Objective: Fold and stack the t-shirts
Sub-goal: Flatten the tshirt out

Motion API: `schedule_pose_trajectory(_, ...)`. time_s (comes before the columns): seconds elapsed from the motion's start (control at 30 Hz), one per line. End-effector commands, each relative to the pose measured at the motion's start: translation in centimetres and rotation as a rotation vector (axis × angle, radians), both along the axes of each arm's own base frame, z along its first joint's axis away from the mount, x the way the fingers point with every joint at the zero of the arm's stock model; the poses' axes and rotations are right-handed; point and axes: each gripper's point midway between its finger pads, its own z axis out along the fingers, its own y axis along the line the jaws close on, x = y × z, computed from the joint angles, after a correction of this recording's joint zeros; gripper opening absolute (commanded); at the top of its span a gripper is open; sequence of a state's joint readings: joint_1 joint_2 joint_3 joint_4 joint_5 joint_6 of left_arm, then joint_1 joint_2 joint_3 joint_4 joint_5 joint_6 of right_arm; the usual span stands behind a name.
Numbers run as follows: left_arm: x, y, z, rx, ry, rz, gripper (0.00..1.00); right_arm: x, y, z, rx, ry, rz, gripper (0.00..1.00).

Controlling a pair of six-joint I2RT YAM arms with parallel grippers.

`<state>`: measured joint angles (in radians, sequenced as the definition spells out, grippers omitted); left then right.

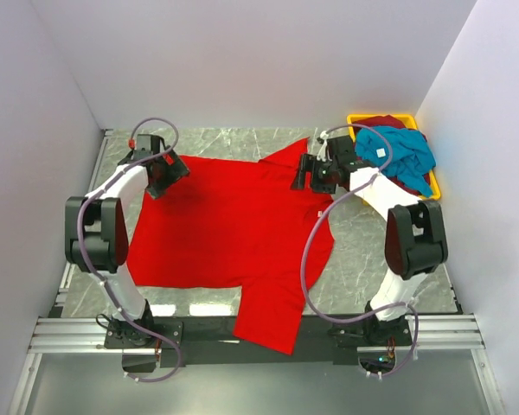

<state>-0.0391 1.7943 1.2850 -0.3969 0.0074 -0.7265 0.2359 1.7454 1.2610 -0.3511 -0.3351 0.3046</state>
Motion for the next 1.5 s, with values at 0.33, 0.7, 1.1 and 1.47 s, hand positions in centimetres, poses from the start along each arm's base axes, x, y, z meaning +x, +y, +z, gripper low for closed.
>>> schedule_pose_trajectory(0.33, 1.3, -0.6, -5.8, -0.003, 0.093, -0.056, 0.99, 2.3, 0.5, -5.1, -0.011, 0.130, -0.031, 0.85)
schedule_pose_trajectory(0.7, 4.4, -0.7, -7.9, 0.008, 0.133, -0.082, 0.99, 5.1, -1.9, -8.4, -0.052, 0.224, -0.140, 0.86)
schedule_pose_trajectory(1.1, 11.0, -3.2, -8.6, -0.067, 0.050, -0.181, 0.99, 10.8, -3.4, -9.9, -0.078, 0.273, -0.214, 0.85)
schedule_pose_trajectory(1.47, 16.9, -4.7, -3.1, -0.106, -0.147, -0.230, 0.99, 16.1, -3.9, -6.3, -0.012, 0.170, -0.243, 0.85)
